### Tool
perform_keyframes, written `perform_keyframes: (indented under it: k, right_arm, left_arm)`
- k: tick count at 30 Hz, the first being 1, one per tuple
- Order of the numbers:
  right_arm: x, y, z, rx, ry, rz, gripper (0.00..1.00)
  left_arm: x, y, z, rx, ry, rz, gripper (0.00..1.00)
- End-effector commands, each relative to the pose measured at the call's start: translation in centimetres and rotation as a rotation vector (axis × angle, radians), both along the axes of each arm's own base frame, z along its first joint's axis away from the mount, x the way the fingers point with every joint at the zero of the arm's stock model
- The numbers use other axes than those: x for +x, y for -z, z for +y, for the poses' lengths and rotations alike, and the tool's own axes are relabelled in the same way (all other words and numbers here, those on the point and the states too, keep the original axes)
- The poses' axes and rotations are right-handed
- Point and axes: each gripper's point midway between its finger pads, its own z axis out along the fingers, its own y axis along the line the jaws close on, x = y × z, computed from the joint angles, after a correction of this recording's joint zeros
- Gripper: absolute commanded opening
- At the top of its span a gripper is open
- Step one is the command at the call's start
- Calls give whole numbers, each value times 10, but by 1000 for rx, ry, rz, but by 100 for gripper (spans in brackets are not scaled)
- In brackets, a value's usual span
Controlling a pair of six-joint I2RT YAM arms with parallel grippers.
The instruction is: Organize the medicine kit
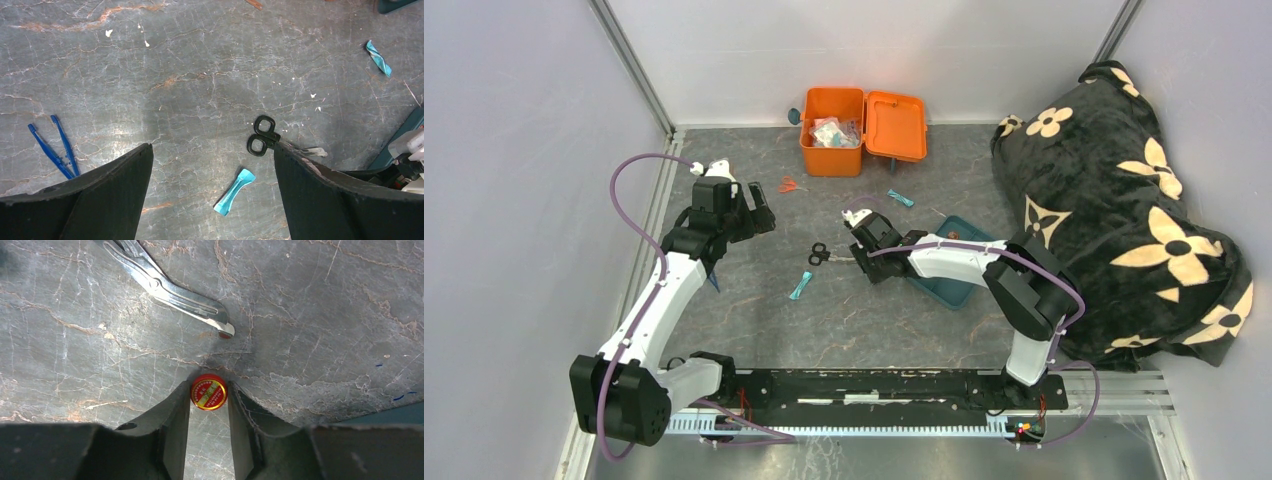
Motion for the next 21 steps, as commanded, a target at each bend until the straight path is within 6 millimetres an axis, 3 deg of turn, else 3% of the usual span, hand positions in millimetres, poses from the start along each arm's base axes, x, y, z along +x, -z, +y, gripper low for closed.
perform_keyframes:
  k: [1, 5, 11, 15, 21]
  right_arm:
    - [5, -19, 10, 44, -5, -41, 36]
    - [8, -40, 13, 88, 4, -77, 34]
    - [24, -92, -10, 118, 96, -214, 31]
    - [39, -114, -45, 114, 185, -278, 29]
    - [61, -103, -116, 102, 329, -250, 29]
  left_arm:
    - [5, -9, 2, 7, 2, -41, 96]
    - [5, -9, 2, 6, 4, -40, 96]
    - [4, -10, 4, 12, -6, -44, 96]
    - [4, -11, 4, 13, -9, -48, 96]
    - [4, -11, 5, 12, -14, -48, 98]
